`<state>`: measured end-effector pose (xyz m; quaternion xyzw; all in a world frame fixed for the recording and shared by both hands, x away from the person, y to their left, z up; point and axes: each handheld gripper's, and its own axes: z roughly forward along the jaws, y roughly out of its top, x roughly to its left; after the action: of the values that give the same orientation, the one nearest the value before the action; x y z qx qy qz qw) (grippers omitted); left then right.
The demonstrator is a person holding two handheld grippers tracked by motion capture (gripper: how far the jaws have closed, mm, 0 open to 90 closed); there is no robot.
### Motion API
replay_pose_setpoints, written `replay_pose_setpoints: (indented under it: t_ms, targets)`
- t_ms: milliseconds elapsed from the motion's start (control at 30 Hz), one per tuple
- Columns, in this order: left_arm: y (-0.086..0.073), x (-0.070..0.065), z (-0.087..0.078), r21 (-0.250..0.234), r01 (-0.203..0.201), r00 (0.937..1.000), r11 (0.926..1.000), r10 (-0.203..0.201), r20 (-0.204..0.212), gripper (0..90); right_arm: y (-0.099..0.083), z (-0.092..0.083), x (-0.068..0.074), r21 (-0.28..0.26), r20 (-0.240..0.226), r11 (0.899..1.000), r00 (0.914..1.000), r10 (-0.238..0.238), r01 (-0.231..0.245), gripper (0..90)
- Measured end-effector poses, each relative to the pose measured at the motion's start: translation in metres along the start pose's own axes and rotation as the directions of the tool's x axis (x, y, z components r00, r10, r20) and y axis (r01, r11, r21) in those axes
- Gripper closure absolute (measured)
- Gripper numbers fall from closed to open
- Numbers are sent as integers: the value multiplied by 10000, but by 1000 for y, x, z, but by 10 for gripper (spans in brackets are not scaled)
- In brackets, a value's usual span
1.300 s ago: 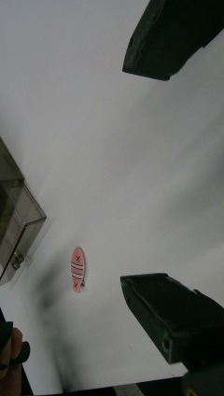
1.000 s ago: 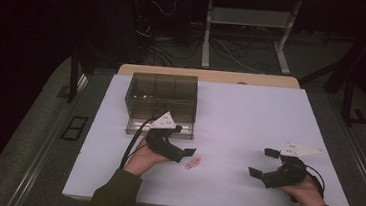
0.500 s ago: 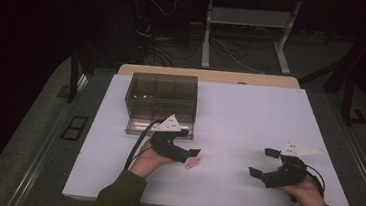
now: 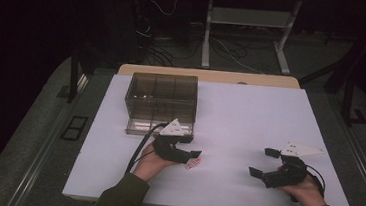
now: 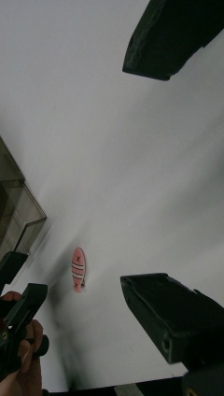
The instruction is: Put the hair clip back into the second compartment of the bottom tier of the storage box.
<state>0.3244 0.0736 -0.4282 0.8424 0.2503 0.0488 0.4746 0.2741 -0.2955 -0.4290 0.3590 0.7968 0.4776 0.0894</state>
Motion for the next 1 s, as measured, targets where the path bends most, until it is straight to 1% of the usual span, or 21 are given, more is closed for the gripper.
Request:
replay_pose_setpoints:
  t_ms: [33,133,200,367,400,467,633,767,833,900,967,1000]
  targets:
    - [0,-1,1,36,-34,10000,10000,34,57,395,0,0,0,-2,-5,10000,10000,11,-11,1]
    - [-1,-4,4,286,-146,9999,9995,145,45,417,0,1,0,-3,-16,10000,10000,-23,23,2]
    - [-2,-5,5,291,-90,10000,9995,89,35,435,0,1,0,-2,-11,10000,10000,-13,13,1]
    - [-5,-7,8,622,-131,9999,9980,133,-37,470,0,1,0,-7,-15,10000,10000,-28,28,2]
    - [-6,-8,9,675,-89,9999,9977,92,-45,480,0,1,0,-10,-16,10000,10000,-35,35,2]
    - [-6,-8,10,801,-147,9998,9967,154,-79,491,0,1,0,-9,-14,10000,10000,-28,28,1]
    - [-9,-10,13,1036,-115,9999,9945,125,-95,511,0,0,0,0,-6,10000,10000,1,-1,2]
    - [-10,-12,16,1282,-203,9997,9915,219,-110,524,0,0,0,0,-4,10000,10000,19,-19,2]
    - [-11,-13,16,1340,-162,9997,9908,182,-133,531,0,0,0,2,-3,10000,10000,26,-26,2]
    - [-12,-13,17,1418,-208,9996,9897,233,-157,536,0,0,0,8,-2,10000,10000,51,-51,2]
    - [-13,-13,18,1446,-129,9997,9894,155,-168,543,0,0,-1,19,-1,10000,10000,37,-37,2]
    - [-14,-12,18,1536,-158,9997,9880,185,-163,546,0,0,-1,22,3,10000,10000,45,-45,2]
